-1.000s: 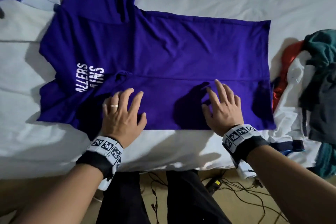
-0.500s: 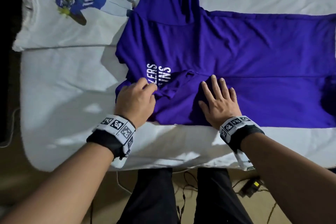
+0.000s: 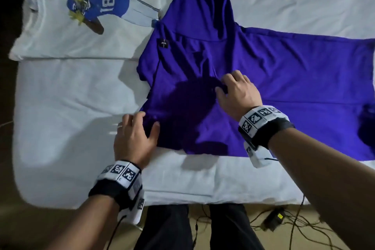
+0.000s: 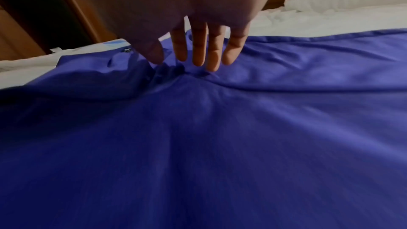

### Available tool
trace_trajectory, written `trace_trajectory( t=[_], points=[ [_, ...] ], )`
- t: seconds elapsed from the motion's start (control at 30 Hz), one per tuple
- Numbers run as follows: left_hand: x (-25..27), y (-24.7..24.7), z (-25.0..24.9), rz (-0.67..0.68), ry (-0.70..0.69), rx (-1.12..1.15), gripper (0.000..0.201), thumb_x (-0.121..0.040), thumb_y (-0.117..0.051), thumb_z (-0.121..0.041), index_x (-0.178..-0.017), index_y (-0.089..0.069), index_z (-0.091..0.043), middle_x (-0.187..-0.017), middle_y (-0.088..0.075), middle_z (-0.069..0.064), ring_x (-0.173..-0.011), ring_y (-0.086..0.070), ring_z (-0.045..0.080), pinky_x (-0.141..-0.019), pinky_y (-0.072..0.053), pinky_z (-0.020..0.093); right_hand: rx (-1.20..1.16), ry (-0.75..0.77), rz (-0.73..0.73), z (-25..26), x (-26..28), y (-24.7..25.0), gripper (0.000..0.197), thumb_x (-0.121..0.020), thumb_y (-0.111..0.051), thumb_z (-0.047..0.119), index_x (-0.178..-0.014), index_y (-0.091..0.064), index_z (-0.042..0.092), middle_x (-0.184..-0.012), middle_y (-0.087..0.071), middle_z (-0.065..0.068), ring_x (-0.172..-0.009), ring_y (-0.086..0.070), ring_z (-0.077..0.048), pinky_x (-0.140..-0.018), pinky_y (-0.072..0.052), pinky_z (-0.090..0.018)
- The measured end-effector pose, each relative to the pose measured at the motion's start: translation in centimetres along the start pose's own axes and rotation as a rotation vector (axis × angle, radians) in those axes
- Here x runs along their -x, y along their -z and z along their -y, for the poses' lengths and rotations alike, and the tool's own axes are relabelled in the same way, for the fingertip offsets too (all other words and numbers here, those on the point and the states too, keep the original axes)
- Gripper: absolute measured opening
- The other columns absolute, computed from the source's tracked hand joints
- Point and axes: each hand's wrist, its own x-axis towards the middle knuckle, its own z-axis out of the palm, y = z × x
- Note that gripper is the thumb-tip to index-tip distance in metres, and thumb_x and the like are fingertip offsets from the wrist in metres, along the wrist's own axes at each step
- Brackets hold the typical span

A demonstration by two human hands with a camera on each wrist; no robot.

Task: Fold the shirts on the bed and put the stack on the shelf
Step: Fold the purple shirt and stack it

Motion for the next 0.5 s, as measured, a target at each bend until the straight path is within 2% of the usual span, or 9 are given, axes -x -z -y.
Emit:
trace_trajectory(
  t=[0.1,0.17,0.27,0.33,0.37,0.43,0.5],
  points=[
    [1.1,-0.4,0.8,-0.007,0.147,0.036,0.054,-0.092,-0.057,-0.052,-0.126,-0.057,-0.011,-0.118,-0.053,0.020,-0.106,-0.054,0.045,-0.091,-0.044,0.052,-0.090,-0.005,0.049,1.5,-3.7,0.2,0.038,-0.094,-0.056,0.040,-0.118,-0.057,0.011,-0.117,-0.059,-0.013,-0.109,-0.056,-0.037,-0.088,-0.049,-0.046],
    [1.4,-0.6,1.0,-0.022,0.145,0.037,0.051,-0.091,-0.060,-0.048,-0.120,-0.058,-0.006,-0.111,-0.057,0.022,-0.100,-0.056,0.047,-0.087,-0.046,0.053,-0.094,-0.062,0.141,1.9,-5.7,0.4,0.041,-0.092,-0.060,0.043,-0.118,-0.058,0.010,-0.117,-0.061,-0.013,-0.109,-0.058,-0.036,-0.087,-0.049,-0.039],
    [1.1,-0.6,1.3,0.019,0.179,0.062,0.038,-0.093,-0.063,-0.040,-0.107,-0.058,-0.005,-0.103,-0.059,0.021,-0.098,-0.056,0.044,-0.085,-0.044,0.050,-0.053,-0.091,0.304,1.5,-7.6,0.9,0.026,-0.091,-0.064,0.036,-0.097,-0.064,0.010,-0.099,-0.063,-0.014,-0.101,-0.061,-0.035,-0.073,-0.039,-0.029],
    [1.0,-0.4,1.6,0.038,0.181,0.101,0.028,-0.094,-0.061,-0.035,-0.100,-0.056,-0.008,-0.098,-0.060,0.018,-0.096,-0.056,0.042,-0.081,-0.041,0.046,-0.093,-0.133,0.293,0.9,-8.3,1.8,0.024,-0.091,-0.063,0.033,-0.078,-0.058,0.014,-0.089,-0.058,-0.011,-0.096,-0.061,-0.035,-0.070,-0.035,-0.028],
    [1.1,-0.2,1.7,0.035,0.178,0.131,0.025,-0.095,-0.059,-0.033,-0.096,-0.055,-0.009,-0.094,-0.060,0.016,-0.093,-0.057,0.041,-0.078,-0.040,0.044,-0.119,-0.175,0.253,0.4,-8.5,2.4,0.023,-0.090,-0.061,0.032,-0.077,-0.057,0.014,-0.091,-0.059,-0.012,-0.096,-0.061,-0.036,-0.071,-0.035,-0.029],
    [1.6,0.2,1.9,0.002,0.208,0.215,0.020,-0.096,-0.060,-0.030,-0.090,-0.051,-0.014,-0.083,-0.059,0.008,-0.083,-0.057,0.036,-0.070,-0.037,0.040,-0.071,-0.237,0.185,-0.6,-8.5,3.4,0.016,-0.090,-0.055,0.028,-0.095,-0.063,0.016,-0.107,-0.061,-0.015,-0.102,-0.060,-0.038,-0.075,-0.041,-0.033],
    [2.3,0.6,1.9,-0.026,0.279,0.305,0.019,-0.096,-0.061,-0.028,-0.088,-0.049,-0.016,-0.074,-0.056,-0.002,-0.076,-0.052,0.029,-0.068,-0.034,0.036,0.067,-0.107,0.089,-1.2,-8.0,3.6,0.024,-0.089,-0.051,0.024,-0.109,-0.060,0.014,-0.115,-0.058,-0.015,-0.105,-0.057,-0.039,-0.080,-0.046,-0.041]
  ],
)
